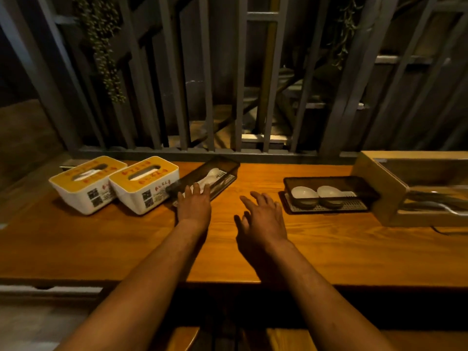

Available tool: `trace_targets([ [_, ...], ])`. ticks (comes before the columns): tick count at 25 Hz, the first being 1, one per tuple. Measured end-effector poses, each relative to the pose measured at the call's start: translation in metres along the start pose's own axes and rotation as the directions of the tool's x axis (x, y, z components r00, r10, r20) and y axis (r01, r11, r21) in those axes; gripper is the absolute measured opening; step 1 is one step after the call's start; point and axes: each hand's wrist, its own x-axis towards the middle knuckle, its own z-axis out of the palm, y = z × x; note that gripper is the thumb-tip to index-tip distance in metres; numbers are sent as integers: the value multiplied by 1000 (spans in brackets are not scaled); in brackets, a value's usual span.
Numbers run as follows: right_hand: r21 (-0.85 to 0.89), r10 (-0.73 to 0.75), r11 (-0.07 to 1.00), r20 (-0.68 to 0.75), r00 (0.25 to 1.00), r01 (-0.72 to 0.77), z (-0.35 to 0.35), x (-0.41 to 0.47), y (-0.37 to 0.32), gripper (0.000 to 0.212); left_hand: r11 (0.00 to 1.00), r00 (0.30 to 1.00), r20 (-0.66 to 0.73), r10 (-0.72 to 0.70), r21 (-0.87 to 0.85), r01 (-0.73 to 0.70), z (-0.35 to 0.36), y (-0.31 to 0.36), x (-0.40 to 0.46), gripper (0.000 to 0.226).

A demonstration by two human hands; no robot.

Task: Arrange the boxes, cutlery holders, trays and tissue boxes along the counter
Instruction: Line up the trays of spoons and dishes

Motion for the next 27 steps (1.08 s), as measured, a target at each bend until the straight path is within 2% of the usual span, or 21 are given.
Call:
trace_targets([
  [4, 16, 12, 1000, -20, 1000, -12, -7, 11, 0, 64, 987, 986, -106, 127, -81, -136, -4, -16, -25, 74],
  [9, -22, 6, 1000, -17, 1000, -6, -7, 26, 10, 74, 930, 959, -105, 262, -239, -280, 0, -43, -36, 69],
  [13, -119, -28, 992, 21, 999, 31, 7, 21, 25, 72, 925, 959, -108, 261, -255, -280, 3, -43, -30, 66],
  [15, -142, -33, 989, -28, 999, 29, 11, 17, 29, 71, 937, 969, -95, 230, -248, -246, 3, -38, -22, 68],
  [21, -146, 48, 987, -117, 992, -65, 10, 4, 38, 77, 950, 969, 13, 246, -203, -239, 3, 5, -3, 90],
  [27, -186, 88, 977, -100, 991, -106, 8, 0, 50, 83, 950, 964, 21, 265, -176, -257, 9, 21, -1, 90],
])
